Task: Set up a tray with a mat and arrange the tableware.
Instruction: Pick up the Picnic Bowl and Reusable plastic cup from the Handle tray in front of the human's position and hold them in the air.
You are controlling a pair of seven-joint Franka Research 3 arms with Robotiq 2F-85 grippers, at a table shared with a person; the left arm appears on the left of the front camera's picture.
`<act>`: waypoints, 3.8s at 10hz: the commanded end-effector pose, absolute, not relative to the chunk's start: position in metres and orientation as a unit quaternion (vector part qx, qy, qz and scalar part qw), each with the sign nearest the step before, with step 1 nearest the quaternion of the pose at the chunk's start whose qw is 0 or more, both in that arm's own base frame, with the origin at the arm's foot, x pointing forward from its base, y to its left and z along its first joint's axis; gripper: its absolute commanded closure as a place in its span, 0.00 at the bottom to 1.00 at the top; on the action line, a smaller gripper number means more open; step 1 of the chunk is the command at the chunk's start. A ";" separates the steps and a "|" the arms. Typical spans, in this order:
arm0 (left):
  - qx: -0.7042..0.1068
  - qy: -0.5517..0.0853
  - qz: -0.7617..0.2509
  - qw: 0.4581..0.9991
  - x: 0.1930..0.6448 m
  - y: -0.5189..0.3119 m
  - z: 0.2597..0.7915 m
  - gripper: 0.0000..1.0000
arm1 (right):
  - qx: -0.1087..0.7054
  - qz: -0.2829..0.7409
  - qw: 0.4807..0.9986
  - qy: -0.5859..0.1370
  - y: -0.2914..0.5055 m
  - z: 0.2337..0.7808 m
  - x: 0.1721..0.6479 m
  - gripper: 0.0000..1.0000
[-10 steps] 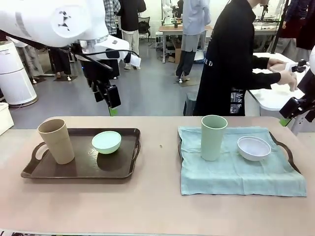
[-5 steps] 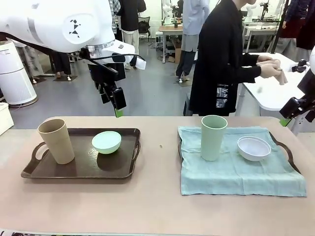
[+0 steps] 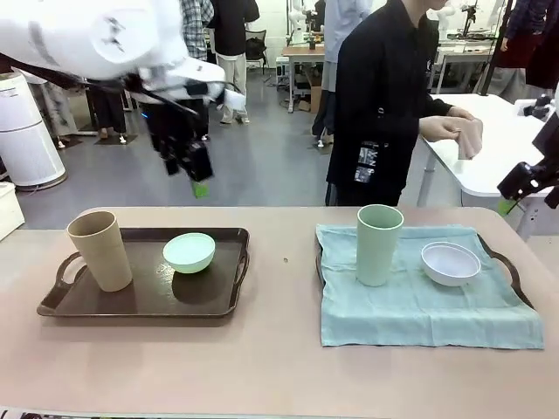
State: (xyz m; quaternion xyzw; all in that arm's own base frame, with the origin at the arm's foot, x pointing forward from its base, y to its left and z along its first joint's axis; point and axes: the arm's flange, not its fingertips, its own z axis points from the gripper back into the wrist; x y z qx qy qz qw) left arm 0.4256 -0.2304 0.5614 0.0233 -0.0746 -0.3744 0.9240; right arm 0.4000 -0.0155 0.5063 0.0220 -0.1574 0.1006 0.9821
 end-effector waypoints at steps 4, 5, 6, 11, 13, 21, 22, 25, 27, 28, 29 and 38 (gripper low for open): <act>-0.235 -0.104 -0.268 0.928 0.415 -0.062 0.589 0.00 | 0.396 0.033 0.918 0.010 -0.009 0.561 0.372 0.00; -0.231 -0.122 -0.271 0.927 0.421 -0.056 0.583 0.00 | 0.272 0.018 0.961 -0.039 -0.011 0.565 0.366 0.00; -0.150 -0.085 -0.261 0.950 0.406 -0.071 0.609 0.00 | 0.253 0.070 0.961 -0.087 0.001 0.551 0.373 0.00; -0.438 -0.070 -0.178 0.879 0.424 -0.006 0.593 0.00 | 0.589 0.036 0.807 0.000 -0.032 0.551 0.369 0.00; -0.512 -0.006 -0.138 0.848 0.421 0.020 0.577 0.00 | 0.702 0.011 0.712 0.019 -0.060 0.533 0.371 0.00; -0.656 0.013 -0.046 0.754 0.385 0.078 0.518 0.00 | 0.713 -0.006 0.700 0.019 -0.091 0.503 0.362 0.00; -0.685 -0.023 0.011 0.728 0.371 0.086 0.504 0.00 | 0.706 -0.004 0.708 0.010 -0.097 0.499 0.361 0.00; -0.669 -0.007 0.001 0.744 0.376 0.093 0.497 0.00 | 0.713 -0.011 0.701 0.020 -0.097 0.504 0.362 0.00; -0.669 -0.007 0.001 0.744 0.376 0.093 0.497 0.00 | 0.713 -0.011 0.701 0.020 -0.097 0.504 0.362 0.00; -0.669 -0.007 0.001 0.744 0.376 0.093 0.497 0.00 | 0.713 -0.011 0.701 0.020 -0.097 0.504 0.362 0.00; -0.669 -0.007 0.001 0.744 0.376 0.093 0.497 0.00 | 0.713 -0.011 0.701 0.020 -0.097 0.504 0.362 0.00; -0.669 -0.007 0.001 0.744 0.376 0.093 0.497 0.00 | 0.713 -0.011 0.701 0.020 -0.097 0.504 0.362 0.00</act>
